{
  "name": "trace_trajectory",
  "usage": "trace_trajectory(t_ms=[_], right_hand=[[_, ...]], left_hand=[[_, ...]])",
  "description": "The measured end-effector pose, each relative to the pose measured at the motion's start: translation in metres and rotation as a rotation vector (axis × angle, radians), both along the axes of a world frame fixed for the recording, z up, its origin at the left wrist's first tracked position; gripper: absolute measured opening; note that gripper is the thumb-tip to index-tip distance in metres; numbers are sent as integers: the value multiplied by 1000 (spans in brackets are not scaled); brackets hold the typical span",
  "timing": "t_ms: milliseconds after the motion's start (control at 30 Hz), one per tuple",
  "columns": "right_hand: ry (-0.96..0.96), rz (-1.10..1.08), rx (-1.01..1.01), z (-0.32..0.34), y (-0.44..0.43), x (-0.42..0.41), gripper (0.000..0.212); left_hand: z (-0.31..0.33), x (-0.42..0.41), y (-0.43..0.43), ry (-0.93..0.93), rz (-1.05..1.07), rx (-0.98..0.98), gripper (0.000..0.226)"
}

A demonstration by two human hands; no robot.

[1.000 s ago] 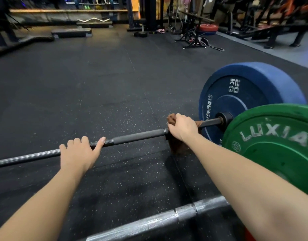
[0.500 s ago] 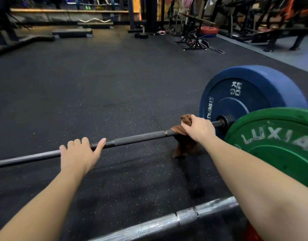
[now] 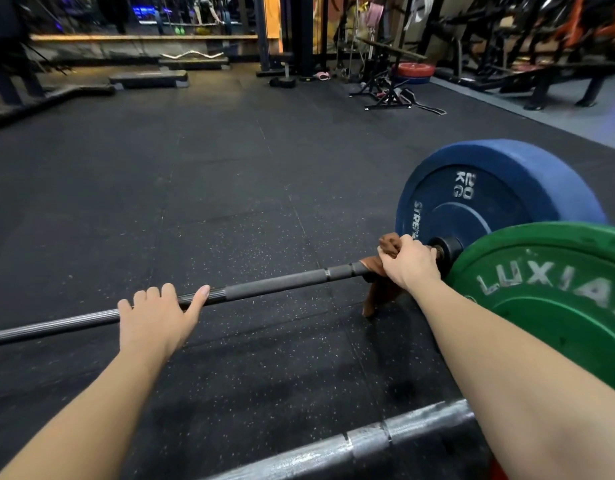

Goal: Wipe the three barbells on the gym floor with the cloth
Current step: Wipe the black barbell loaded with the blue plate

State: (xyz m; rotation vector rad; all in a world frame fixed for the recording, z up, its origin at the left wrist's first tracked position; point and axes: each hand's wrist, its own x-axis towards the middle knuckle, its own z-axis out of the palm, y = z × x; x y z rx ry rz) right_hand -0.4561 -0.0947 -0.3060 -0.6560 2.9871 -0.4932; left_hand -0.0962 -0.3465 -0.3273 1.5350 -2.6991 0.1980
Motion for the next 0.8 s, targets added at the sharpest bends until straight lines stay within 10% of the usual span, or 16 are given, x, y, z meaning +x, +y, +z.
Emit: trace_trajectory(t_ms=[333,500,800], right_hand=[[133,125,-30,11,-37,62,61],[3,330,-55,14,-77,110,30],[-418,156,-787,66,-83,152,36]], left_hand=[[0,-3,-4,-17,15,17,93],[4,-1,-1,5,8,20,90],[4,5,1,18,22,155,81]])
